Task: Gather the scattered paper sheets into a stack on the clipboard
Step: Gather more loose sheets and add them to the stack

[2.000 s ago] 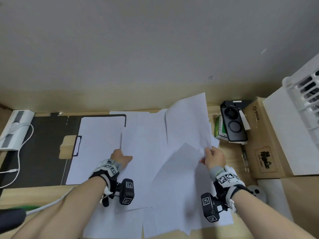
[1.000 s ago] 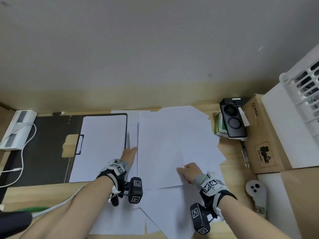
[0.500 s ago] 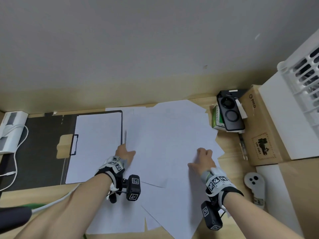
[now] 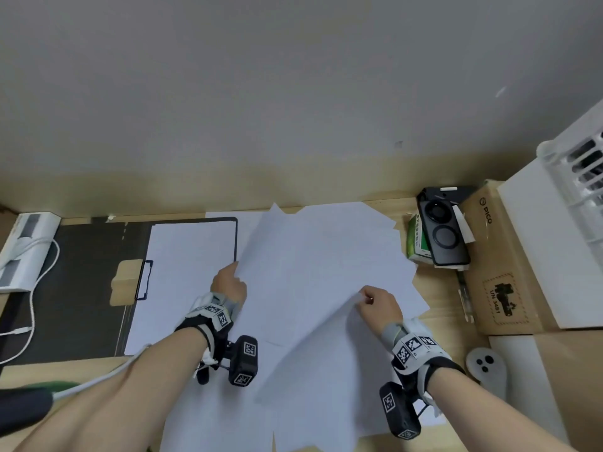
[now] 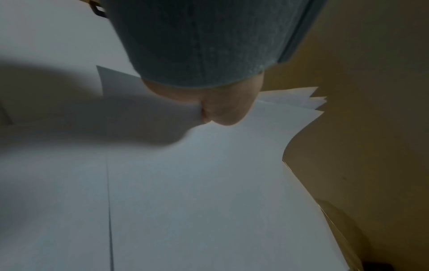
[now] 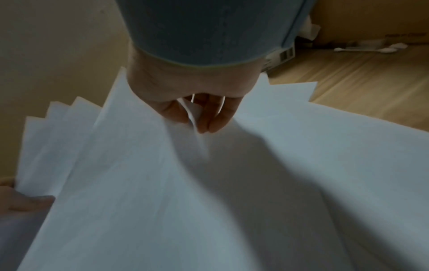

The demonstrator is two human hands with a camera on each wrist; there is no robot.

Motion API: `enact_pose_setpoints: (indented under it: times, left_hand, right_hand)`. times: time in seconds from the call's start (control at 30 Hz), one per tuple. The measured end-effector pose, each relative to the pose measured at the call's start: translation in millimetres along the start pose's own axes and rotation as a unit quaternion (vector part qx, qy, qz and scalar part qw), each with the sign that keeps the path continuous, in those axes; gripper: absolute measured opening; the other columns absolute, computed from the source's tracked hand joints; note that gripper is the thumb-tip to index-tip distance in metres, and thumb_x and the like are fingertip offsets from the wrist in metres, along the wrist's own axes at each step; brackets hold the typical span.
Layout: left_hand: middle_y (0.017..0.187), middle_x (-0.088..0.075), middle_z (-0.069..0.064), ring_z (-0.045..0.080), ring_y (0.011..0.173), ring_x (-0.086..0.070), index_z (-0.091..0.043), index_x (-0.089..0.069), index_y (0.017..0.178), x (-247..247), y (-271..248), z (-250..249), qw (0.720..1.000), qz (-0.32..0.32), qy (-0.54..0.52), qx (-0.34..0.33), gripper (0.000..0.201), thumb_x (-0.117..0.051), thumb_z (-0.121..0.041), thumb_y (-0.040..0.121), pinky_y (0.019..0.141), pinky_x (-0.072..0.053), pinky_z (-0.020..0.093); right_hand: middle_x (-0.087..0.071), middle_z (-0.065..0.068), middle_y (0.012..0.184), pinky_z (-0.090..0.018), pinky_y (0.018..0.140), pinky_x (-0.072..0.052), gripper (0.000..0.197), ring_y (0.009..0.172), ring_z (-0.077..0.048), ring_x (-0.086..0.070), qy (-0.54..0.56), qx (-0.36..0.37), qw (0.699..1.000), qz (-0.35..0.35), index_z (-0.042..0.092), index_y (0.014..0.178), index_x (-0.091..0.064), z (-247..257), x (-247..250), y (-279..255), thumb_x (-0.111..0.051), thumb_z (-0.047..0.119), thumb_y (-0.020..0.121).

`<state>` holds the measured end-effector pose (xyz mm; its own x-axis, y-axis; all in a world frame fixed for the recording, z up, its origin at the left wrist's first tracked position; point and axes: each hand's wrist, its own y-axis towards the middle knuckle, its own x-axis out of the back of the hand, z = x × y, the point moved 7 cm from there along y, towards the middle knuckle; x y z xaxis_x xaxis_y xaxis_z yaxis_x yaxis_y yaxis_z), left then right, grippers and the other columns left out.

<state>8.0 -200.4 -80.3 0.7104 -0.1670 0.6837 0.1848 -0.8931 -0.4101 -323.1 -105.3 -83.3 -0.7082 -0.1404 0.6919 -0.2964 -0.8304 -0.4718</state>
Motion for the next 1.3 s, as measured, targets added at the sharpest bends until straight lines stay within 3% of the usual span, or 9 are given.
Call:
enact_pose_setpoints:
  times: [0.17,0.33,0.53,0.67,0.73,0.83,1.0,1.17,1.3]
  left_hand:
    - [0.092,-0.064,0.007,0.018,0.078,-0.054,-0.009,-0.065,0.116,-16.3,-10.9,-7.5,0.998,0.055,0.002,-0.013,0.048,-0.032,0.011,0.087,0.062,-0.04,0.02]
    - [0.062,-0.045,-0.001,0.013,0.054,-0.04,-0.015,-0.047,0.062,-34.7,-22.0,3.4,0.989,0.141,-0.007,0.052,0.033,-0.034,0.004,0.085,0.05,-0.026,0.022]
    - [0.092,-0.06,0.009,0.024,0.084,-0.058,-0.008,-0.059,0.104,-43.3,-18.8,17.7,0.958,0.177,-0.119,0.192,0.039,-0.041,-0.042,0.097,0.074,-0.042,0.028]
    - [0.091,-0.067,0.003,0.023,0.088,-0.066,-0.01,-0.067,0.101,-49.5,-24.1,14.7,0.969,0.201,-0.105,0.101,0.033,-0.062,-0.04,0.088,0.068,-0.05,0.023]
    - [0.081,-0.064,0.001,0.019,0.076,-0.062,-0.013,-0.066,0.087,-52.7,-24.7,12.9,0.973,0.204,-0.078,0.075,0.009,-0.063,-0.021,0.087,0.058,-0.046,0.02]
    - [0.064,-0.052,-0.001,0.013,0.056,-0.049,-0.015,-0.052,0.064,-56.1,-25.1,6.9,0.974,0.21,-0.059,0.061,0.024,-0.05,-0.001,0.084,0.051,-0.036,0.02]
    - [0.091,-0.069,0.005,0.024,0.083,-0.067,-0.017,-0.065,0.092,-28.9,-31.0,-15.3,0.967,0.176,-0.183,0.03,0.024,-0.051,0.001,0.086,0.074,-0.056,0.032]
    - [0.101,-0.069,0.007,0.025,0.094,-0.066,-0.012,-0.066,0.103,13.1,-23.8,-54.9,0.943,0.163,-0.288,0.019,0.028,-0.057,0.007,0.085,0.087,-0.053,0.037]
    - [0.105,-0.07,0.016,0.033,0.098,-0.068,-0.001,-0.06,0.107,45.2,-9.3,-76.1,0.942,0.114,-0.315,0.013,0.037,-0.073,-0.005,0.073,0.089,-0.055,0.048]
  right_hand:
    - [-0.055,0.003,0.064,-0.028,0.055,-0.036,0.015,0.063,-0.02,-0.05,0.078,0.043,0.996,-0.011,0.022,0.075,-0.057,50.2,-7.8,8.1,-0.054,0.008,0.078]
    - [-0.065,-0.001,0.101,-0.037,0.081,-0.053,0.033,0.089,-0.022,-0.062,0.152,0.053,0.987,-0.025,0.02,0.114,-0.06,87.3,-25.1,32.3,-0.055,0.009,0.084]
    - [-0.006,0.007,0.162,-0.044,0.108,-0.041,0.084,0.138,-0.021,-0.039,0.131,0.088,0.987,-0.016,0.029,0.154,-0.013,73.4,-38.4,39.6,-0.059,0.012,0.085]
    - [-0.015,-0.009,0.16,-0.041,0.116,-0.028,0.075,0.146,-0.026,-0.022,0.071,0.002,0.993,-0.091,0.014,0.152,-0.022,15.6,-24.8,29.5,-0.061,0.01,0.088]
    - [-0.028,-0.012,0.151,-0.043,0.11,-0.035,0.07,0.139,-0.031,-0.033,0.069,-0.036,0.991,-0.111,0.01,0.147,-0.031,-8.8,-20.0,20.6,-0.063,0.009,0.084]
    - [-0.045,-0.012,0.129,-0.036,0.094,-0.043,0.058,0.119,-0.033,-0.049,0.115,-0.064,0.987,-0.092,0.007,0.134,-0.041,-20.3,-20.0,10.7,-0.065,0.009,0.082]
    - [-0.041,-0.003,0.137,-0.03,0.095,-0.039,0.084,0.125,-0.022,-0.048,0.288,-0.075,0.953,-0.06,0.008,0.15,-0.024,8.0,-9.4,-3.3,-0.075,0.022,0.084]
    - [-0.074,-0.006,0.095,-0.032,0.077,-0.056,0.032,0.096,-0.028,-0.07,0.381,-0.017,0.923,0.051,0.006,0.099,-0.069,78.5,7.3,-12.8,-0.084,0.016,0.073]
    - [-0.076,-0.012,0.098,-0.038,0.089,-0.056,0.034,0.094,-0.026,-0.072,0.425,0.055,0.903,0.005,0.002,0.1,-0.072,128.6,37.2,-6.6,-0.084,0.001,0.068]
